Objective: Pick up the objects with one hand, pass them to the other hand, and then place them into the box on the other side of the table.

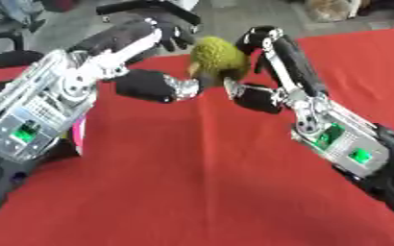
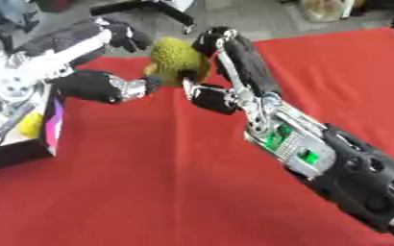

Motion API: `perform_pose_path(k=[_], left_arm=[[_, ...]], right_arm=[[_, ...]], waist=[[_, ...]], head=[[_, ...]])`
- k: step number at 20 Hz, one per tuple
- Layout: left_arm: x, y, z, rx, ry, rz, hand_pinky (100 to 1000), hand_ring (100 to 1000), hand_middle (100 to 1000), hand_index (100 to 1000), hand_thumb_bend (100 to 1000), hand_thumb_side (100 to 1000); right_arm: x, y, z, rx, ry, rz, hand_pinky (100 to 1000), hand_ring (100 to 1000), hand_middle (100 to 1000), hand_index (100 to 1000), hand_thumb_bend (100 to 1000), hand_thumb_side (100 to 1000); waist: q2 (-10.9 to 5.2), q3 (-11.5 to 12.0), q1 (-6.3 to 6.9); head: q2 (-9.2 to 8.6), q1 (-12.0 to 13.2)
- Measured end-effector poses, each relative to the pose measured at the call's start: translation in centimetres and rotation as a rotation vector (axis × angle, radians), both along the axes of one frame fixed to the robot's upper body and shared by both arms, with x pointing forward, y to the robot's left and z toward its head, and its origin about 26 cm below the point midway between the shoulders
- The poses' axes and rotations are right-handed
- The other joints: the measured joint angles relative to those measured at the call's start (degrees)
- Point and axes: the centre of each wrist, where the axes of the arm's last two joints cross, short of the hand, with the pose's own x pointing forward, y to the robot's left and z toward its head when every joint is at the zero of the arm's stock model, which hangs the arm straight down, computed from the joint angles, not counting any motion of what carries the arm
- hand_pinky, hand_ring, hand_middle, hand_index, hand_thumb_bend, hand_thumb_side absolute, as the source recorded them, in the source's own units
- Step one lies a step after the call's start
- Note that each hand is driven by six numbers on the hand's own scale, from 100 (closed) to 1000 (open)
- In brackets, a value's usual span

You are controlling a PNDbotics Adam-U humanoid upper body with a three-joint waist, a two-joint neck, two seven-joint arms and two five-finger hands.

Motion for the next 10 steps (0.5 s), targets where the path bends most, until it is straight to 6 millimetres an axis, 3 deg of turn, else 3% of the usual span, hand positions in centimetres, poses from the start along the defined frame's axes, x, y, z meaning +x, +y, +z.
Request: perform_pose_path(k=[10], left_arm=[[0.59,-0.40,-0.72,0.020,-0.032,0.022,869,800,770,884,467,633]], right_arm=[[-0.09,0.29,-0.20,-0.004,-0.017,0.044,400,603,534,522,100,100]], waist=[[0.03,-0.30,0.00]], head=[[0.00,0.40]])
